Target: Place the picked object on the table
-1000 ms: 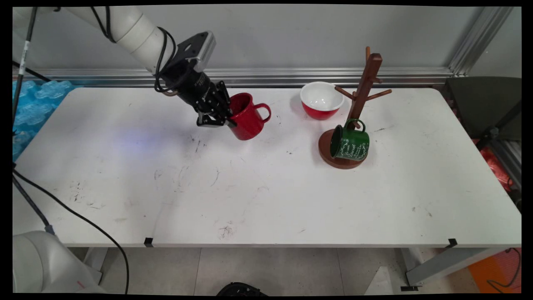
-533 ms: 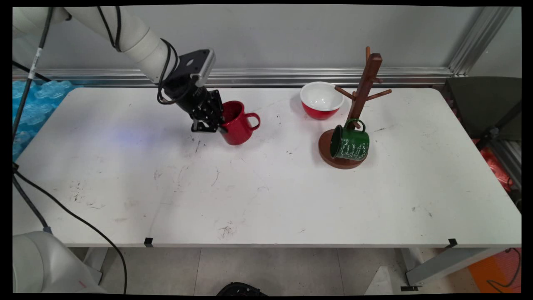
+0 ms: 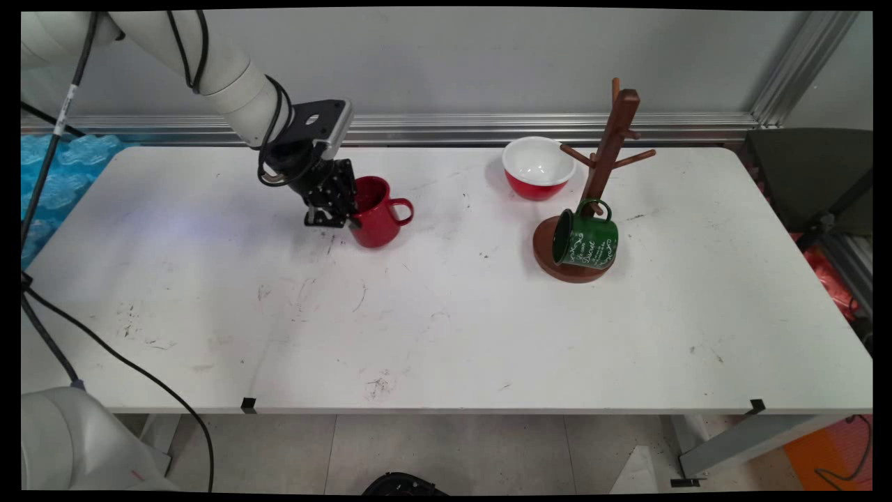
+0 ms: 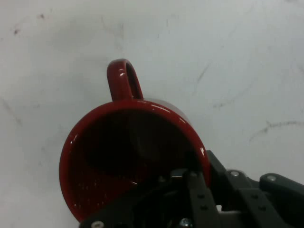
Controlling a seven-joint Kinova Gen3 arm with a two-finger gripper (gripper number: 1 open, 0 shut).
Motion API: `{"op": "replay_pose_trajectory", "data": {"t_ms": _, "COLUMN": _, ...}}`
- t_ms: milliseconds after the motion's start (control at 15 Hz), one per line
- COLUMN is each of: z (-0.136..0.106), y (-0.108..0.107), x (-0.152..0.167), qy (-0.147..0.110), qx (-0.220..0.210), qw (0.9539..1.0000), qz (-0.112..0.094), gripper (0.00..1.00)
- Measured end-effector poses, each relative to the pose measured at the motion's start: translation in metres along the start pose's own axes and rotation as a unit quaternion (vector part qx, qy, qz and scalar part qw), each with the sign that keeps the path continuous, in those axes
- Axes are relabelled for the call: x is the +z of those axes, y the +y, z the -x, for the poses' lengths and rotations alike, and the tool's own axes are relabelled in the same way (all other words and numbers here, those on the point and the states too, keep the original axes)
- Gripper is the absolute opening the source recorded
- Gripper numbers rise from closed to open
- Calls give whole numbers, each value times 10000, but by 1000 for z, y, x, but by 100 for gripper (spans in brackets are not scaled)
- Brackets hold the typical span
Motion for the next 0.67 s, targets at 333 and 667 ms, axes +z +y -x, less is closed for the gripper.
{"op": "replay_pose_trajectory", "data": {"t_ms": 333, "z": 7, "y": 2, "x": -2, "qy": -225, "qx": 97, "qw": 9997, "qz": 46, "gripper": 0}}
{"op": "replay_pose_trajectory", "data": {"t_ms": 667, "z": 8, "y": 3, "x": -1, "qy": -326, "qx": 373, "qw": 9987, "qz": 83, "gripper": 0}}
